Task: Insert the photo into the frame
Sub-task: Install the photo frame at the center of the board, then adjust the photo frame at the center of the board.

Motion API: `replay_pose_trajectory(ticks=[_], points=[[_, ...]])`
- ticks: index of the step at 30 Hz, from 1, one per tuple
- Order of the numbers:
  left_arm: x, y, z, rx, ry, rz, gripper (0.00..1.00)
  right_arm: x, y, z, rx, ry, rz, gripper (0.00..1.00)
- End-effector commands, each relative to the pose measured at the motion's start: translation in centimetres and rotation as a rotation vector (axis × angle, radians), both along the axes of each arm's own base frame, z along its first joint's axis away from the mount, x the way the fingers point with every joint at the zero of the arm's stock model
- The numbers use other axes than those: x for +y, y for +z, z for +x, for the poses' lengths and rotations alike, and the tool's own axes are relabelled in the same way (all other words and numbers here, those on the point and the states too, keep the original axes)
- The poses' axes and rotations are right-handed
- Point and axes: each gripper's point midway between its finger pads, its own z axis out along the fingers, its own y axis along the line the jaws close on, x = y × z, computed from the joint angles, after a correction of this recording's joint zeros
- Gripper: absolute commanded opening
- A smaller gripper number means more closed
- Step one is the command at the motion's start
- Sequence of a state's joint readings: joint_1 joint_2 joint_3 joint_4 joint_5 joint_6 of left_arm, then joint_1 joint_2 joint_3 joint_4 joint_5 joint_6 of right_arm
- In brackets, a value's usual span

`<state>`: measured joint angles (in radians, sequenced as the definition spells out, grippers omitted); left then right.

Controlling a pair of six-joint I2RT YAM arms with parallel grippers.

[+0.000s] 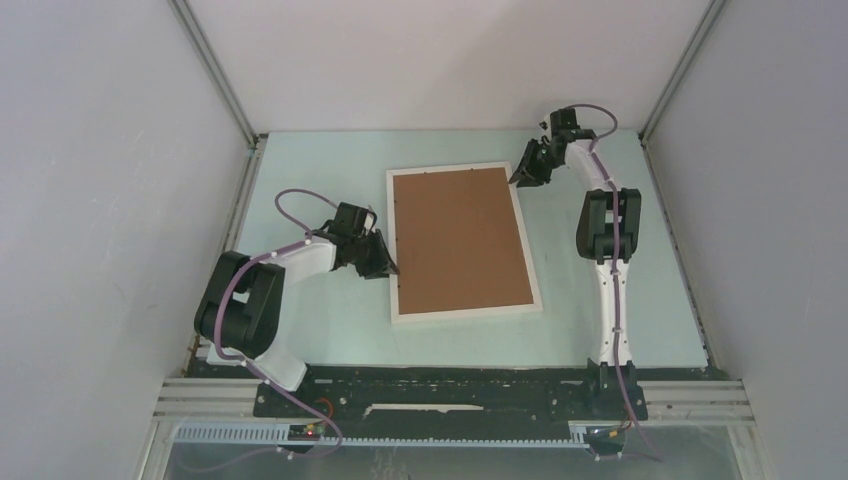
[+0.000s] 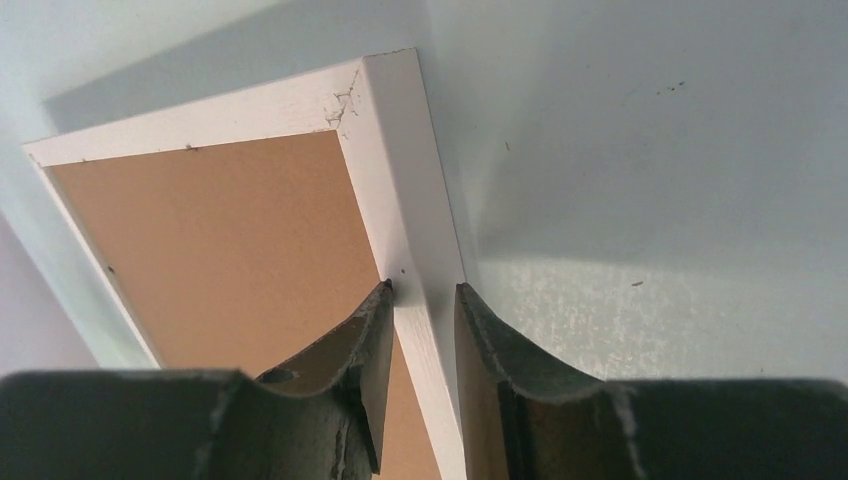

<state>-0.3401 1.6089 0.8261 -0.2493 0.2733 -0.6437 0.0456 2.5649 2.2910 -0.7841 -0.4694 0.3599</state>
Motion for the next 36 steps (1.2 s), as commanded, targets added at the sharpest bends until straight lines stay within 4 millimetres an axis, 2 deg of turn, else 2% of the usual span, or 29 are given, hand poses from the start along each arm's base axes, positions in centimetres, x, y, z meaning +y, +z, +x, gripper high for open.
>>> replay_pose_trajectory(ticks=[1, 21, 26, 29, 31, 36], points=[[1.4, -1.4, -2.4, 0.073, -0.043, 0.09, 0.0, 1.3, -2.9, -2.5, 0.117, 0.039, -0.106, 0.36], [1.6, -1.4, -2.3, 0.073, -0.047, 0.103, 0.0, 3.0, -4.7, -4.0, 0.121, 0.136, -0.394, 0.33], [1.8, -1.2, -2.1, 0.069, -0.05, 0.121, 0.0, 3.2, -5.0, -4.5, 0.143, 0.132, -0.406, 0.29], [2.2, -1.2, -1.4, 0.077, -0.051, 0.157, 0.0, 2.5, -5.0, -5.2, 0.184, 0.092, -0.388, 0.22], [2.7, -0.9, 0.1, 0.081, -0.047, 0.196, 0.0, 2.0, -4.9, -5.9, 0.206, 0.071, -0.357, 0.19], [3.6, -0.8, 3.7, 0.116, -0.045, 0.281, 0.0, 0.8, -1.7, -6.5, 0.173, 0.01, -0.272, 0.15]])
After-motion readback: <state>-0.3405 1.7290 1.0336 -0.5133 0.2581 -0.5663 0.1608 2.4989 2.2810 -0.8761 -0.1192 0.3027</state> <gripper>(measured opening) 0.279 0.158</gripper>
